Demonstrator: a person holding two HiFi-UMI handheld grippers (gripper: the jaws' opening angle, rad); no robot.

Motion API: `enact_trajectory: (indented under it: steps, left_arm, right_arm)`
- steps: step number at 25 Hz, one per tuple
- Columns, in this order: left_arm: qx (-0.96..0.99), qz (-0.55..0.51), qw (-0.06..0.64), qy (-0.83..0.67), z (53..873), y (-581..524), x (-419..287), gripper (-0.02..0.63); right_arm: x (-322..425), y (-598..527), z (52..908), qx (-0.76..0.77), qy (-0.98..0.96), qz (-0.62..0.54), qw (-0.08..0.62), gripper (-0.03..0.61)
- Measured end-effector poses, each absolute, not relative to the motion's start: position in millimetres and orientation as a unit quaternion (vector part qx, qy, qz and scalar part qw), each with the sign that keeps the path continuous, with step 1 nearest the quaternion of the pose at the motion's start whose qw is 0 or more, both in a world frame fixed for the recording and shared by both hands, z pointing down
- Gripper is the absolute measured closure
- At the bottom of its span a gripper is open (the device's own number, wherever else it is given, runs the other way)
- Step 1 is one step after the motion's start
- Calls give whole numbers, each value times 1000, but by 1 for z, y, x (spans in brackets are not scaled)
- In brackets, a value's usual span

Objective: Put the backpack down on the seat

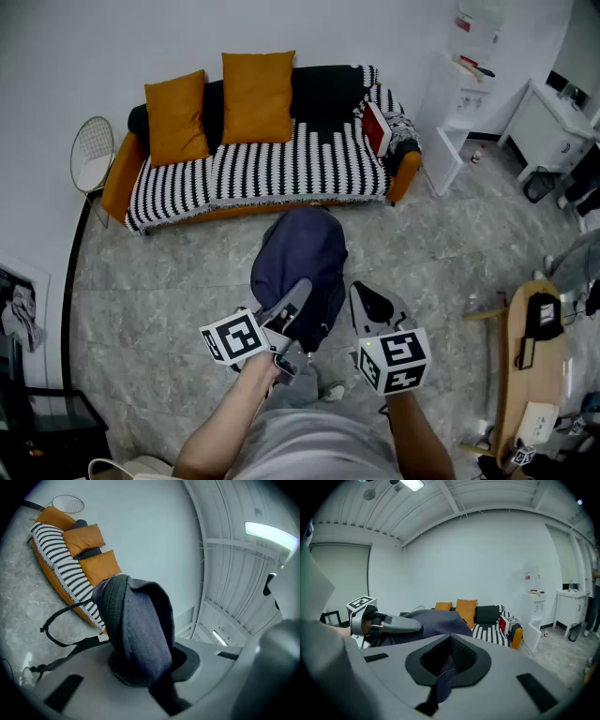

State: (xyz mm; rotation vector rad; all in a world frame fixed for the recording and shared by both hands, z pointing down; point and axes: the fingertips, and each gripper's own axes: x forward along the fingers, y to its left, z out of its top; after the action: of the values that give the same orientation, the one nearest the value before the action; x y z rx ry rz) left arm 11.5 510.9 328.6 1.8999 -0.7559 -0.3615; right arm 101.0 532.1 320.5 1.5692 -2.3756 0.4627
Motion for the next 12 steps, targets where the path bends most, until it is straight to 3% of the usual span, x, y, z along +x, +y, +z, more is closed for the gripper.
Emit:
enact_trajectory:
  steps: [12]
  left_arm:
    - [776,-154,528,-309,342,449,-3,568]
  right_arm:
    - [80,466,332,523,-823,184,120,577]
